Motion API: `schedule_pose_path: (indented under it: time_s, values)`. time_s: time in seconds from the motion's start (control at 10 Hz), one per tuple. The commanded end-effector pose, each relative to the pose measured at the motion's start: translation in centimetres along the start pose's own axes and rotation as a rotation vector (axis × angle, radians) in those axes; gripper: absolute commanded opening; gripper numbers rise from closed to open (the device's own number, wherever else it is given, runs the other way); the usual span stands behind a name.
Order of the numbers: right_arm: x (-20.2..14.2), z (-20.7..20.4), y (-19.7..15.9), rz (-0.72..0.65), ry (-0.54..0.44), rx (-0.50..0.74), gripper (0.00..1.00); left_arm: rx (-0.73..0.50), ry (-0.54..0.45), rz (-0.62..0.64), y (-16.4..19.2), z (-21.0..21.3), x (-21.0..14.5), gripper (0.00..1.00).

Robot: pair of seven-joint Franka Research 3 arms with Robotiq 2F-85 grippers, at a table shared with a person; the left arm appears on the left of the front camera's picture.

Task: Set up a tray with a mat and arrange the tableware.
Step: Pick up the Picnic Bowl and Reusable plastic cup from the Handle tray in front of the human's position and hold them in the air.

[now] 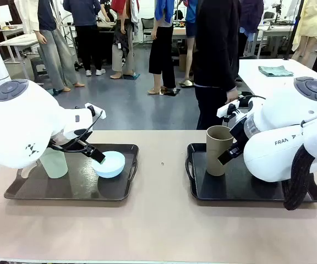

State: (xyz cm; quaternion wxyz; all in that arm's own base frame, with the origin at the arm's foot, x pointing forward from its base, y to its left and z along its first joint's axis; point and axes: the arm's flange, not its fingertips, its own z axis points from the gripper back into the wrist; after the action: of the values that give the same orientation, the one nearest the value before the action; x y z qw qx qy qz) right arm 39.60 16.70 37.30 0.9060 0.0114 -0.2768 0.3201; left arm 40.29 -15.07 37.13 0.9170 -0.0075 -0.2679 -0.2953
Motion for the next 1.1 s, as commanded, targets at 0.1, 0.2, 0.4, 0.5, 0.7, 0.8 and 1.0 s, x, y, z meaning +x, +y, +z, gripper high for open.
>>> schedule_pose_path:
  time_s: [0.1,0.2,0.4,0.5,0.7,0.8,1.0]
  values:
    - [0.0,0.0,0.0,0.0,0.0,0.0,1.0,0.0,0.0,0.0,-0.01,0.01,0.01,1.0]
    - [0.0,0.0,0.0,0.0,0.0,0.0,1.0,0.0,0.0,0.0,-0.01,0.01,0.01,1.0]
    - [0.0,0.0,0.0,0.0,0.0,0.0,1.0,0.0,0.0,0.0,-0.01,0.01,0.01,1.0]
    - [0.0,0.0,0.0,0.0,0.0,0.0,1.0,0.0,0.0,0.0,-0.01,0.01,0.01,1.0]
    - [0.0,0.0,0.0,0.0,0.0,0.0,1.0,0.0,0.0,0.0,-0.01,0.01,0.01,1.0]
    - [0.0,0.0,0.0,0.0,0.0,0.0,1.0,0.0,0.0,0.0,-0.01,0.01,0.01,1.0]
    - [0.0,0.0,0.0,0.0,0.0,0.0,1.0,0.0,0.0,0.0,-0.01,0.01,0.01,1.0]
